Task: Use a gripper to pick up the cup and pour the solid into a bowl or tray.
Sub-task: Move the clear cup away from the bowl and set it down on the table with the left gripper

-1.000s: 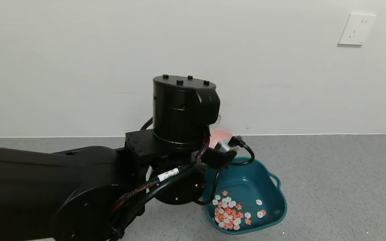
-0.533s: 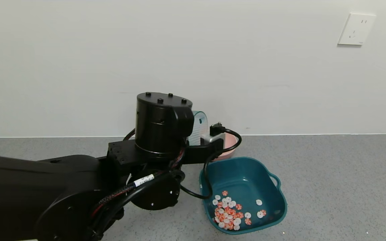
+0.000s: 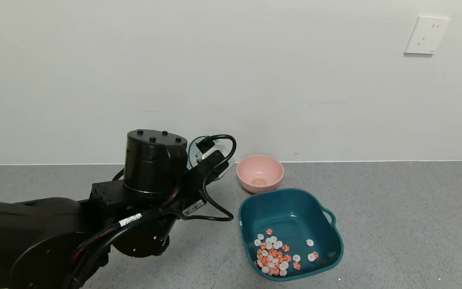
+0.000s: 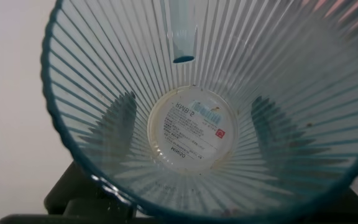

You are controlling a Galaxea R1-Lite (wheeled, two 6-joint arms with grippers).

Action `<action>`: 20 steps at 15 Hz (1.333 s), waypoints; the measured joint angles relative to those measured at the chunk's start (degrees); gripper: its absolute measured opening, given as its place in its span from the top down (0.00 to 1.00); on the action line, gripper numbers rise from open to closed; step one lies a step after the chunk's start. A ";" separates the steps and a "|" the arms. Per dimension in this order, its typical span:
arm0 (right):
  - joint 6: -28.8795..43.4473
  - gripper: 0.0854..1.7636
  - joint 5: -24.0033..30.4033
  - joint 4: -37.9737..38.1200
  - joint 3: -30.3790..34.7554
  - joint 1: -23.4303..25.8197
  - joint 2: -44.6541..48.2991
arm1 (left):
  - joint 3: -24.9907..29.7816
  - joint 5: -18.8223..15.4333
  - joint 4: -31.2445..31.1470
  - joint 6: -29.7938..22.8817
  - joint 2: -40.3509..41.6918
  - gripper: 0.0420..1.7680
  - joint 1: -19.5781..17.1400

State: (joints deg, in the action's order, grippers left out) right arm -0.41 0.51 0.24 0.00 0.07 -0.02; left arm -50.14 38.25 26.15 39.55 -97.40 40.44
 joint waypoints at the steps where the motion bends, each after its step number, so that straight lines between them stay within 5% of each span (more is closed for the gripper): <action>1: -0.02 0.03 0.00 0.00 0.00 0.02 0.00 | 1.19 -3.63 0.00 -4.05 0.33 0.29 -0.74; 7: 0.00 0.03 -0.02 0.02 0.00 0.02 0.00 | 6.01 -27.37 0.72 -26.16 4.05 0.29 -8.25; 14: 0.00 0.03 0.00 0.02 0.00 0.00 0.00 | 6.53 -32.99 5.02 -35.89 3.91 0.29 -20.82; 20: 0.00 0.03 0.00 0.02 0.00 0.04 0.00 | 11.67 -33.74 26.75 -37.90 -7.20 0.30 -25.89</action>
State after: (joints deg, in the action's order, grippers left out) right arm -0.41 0.51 0.27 0.00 0.11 -0.02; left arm -38.47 4.51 52.89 1.65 -104.61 14.54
